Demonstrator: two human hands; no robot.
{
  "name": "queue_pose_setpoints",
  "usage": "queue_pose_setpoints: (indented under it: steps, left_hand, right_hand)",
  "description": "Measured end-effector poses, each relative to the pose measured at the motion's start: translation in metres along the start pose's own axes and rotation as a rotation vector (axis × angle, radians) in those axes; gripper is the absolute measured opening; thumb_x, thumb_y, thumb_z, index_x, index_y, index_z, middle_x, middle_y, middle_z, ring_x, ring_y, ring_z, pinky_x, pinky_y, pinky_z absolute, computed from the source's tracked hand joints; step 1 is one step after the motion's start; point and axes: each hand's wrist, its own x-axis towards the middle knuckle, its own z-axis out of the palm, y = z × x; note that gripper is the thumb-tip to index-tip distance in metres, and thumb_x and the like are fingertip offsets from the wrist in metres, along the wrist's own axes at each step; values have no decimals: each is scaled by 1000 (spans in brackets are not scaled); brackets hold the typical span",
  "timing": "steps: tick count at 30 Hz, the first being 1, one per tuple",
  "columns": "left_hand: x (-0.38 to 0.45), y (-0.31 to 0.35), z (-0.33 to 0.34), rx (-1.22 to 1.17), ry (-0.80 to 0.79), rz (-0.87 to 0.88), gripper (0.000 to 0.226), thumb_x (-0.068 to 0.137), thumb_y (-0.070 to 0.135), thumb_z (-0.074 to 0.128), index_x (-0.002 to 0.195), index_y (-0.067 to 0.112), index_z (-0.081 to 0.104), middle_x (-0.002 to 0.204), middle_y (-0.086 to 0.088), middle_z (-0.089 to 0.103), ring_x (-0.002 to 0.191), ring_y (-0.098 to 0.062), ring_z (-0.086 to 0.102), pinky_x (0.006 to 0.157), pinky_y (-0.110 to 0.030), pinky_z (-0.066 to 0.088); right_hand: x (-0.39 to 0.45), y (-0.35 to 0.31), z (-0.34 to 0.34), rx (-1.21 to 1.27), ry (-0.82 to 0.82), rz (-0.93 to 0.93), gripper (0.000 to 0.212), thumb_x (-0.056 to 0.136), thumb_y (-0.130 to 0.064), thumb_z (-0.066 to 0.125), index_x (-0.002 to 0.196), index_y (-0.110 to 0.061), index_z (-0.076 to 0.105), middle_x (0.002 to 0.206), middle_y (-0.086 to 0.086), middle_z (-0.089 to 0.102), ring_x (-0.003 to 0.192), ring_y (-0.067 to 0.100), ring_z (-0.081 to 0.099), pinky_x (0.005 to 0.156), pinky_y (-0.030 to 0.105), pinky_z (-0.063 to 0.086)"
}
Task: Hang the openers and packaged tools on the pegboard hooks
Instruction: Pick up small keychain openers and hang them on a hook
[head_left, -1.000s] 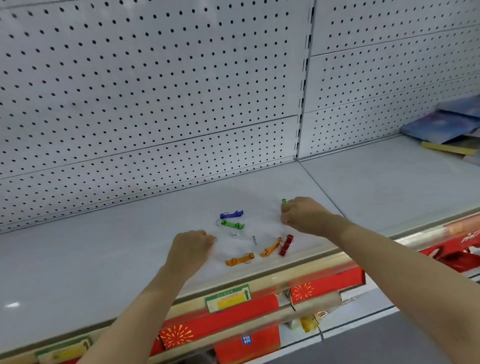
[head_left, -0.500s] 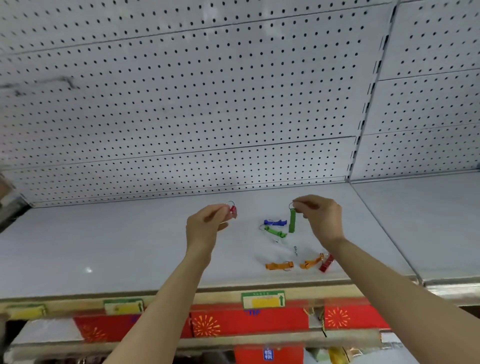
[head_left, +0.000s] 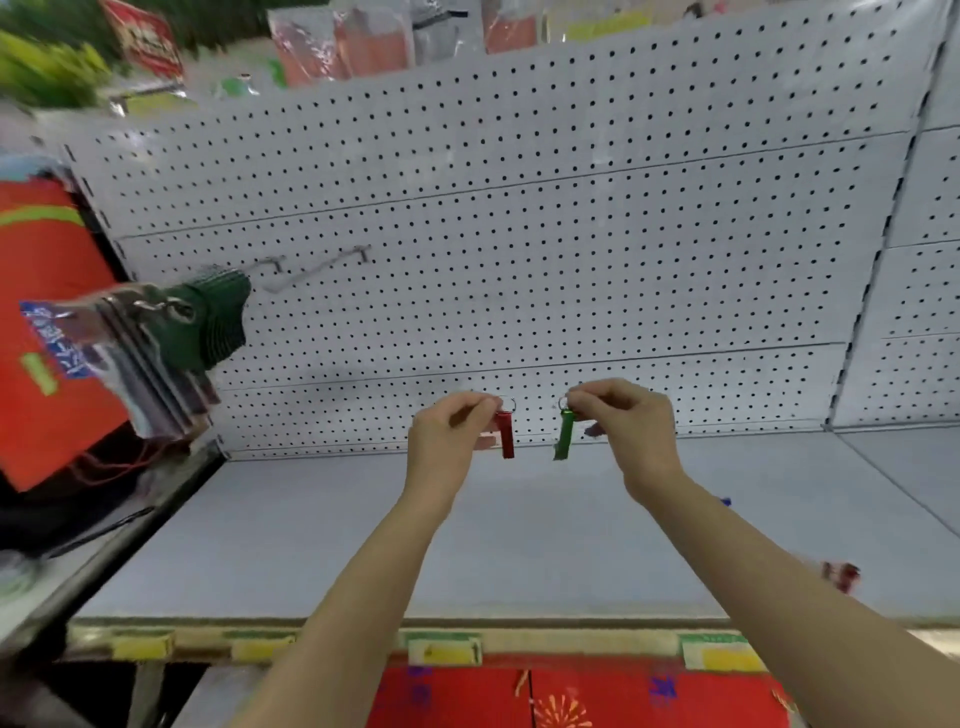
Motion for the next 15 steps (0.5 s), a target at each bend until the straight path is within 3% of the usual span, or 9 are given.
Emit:
queue_pose_setpoints:
  steps: [4,8,15]
  left_hand:
    - [5,21,-52,0,14,21,13,94,8,64,96,6,77,90,-5,77,79,-17,74,73,-27,61]
    - [11,40,-91,-9,56,64,11,93,11,66,94,8,77,87,-5,77,83,-22,75,71,-25,60]
    - [16,66,-138,-35,225,162,11,94,14,65,94,14,77,85,-1,77,82,-15,74,67,-21,58]
  right_hand:
    - [-17,-19,62,45,-12,-33,2,79,-7,75,77,-7,74,75,4,74,68,15,69,61,29,52]
    - [-24,-42,111,58,-51,-70,3,79,-8,75,77,-8,74,74,5,74,68,15,68,61,29,52]
    - [-35,-80,168,103,-157,-144,2,80,-10,75,80,-8,75,77,5,74,68,14,68,62,26,53]
